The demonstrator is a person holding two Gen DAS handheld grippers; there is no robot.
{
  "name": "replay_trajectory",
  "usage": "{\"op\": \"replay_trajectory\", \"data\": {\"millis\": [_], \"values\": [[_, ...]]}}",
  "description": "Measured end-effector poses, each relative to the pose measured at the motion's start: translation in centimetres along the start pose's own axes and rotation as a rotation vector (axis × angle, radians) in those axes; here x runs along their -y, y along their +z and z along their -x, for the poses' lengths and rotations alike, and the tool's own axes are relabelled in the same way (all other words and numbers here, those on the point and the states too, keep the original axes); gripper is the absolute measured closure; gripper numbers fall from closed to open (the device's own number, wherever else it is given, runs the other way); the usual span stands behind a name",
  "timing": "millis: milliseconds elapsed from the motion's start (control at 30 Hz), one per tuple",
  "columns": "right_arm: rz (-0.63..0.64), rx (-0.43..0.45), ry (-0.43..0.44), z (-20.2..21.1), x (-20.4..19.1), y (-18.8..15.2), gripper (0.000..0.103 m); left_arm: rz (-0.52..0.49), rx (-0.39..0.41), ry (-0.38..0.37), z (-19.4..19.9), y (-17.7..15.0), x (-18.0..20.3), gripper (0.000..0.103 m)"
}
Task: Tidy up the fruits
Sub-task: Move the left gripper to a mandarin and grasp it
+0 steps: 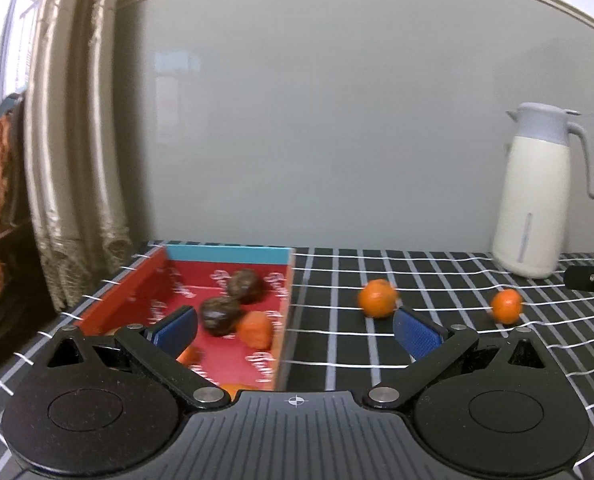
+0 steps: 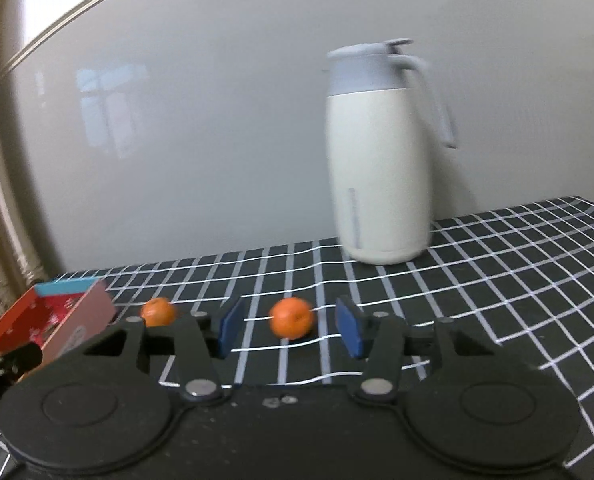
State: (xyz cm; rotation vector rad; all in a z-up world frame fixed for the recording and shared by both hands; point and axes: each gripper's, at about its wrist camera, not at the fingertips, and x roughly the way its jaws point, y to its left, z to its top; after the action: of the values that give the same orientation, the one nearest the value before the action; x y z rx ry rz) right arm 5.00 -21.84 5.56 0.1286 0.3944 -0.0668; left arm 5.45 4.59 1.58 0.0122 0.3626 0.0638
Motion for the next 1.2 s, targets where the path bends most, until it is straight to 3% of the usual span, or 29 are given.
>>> {"op": "replay_trajectory", "data": {"millis": [433,867,900,967,1200], "values": [[0.05,-0.002,-0.131,0.0,4.5,-0.8,0.051,-0.023,-0.017,-0.101,-2.6,0.0,7.6,0.0],[0.035,-0.013,-0.26,-0.3,10.2,-1.0,0.049,-0.084,-0.04,-0.189,-4.9,1.0,17.8,0.001],[0.031,-0.016,-0.265,-0.4,10.7,-1.0,0.049,-0.091,-0.047,-0.193,-5.2,0.9,18.5,0.002],[0.022,-0.019,-0.273,-0.5,11.6,-1.0,0.049,-0.104,-0.07,-0.19,-6.0,0.7,19.7,0.025],[-0.018,-0.024,-0.305,-1.6,14.3,-0.4,0.048,-0.083,-0.155,-0.178,-9.6,0.1,21.4,0.027]]}}
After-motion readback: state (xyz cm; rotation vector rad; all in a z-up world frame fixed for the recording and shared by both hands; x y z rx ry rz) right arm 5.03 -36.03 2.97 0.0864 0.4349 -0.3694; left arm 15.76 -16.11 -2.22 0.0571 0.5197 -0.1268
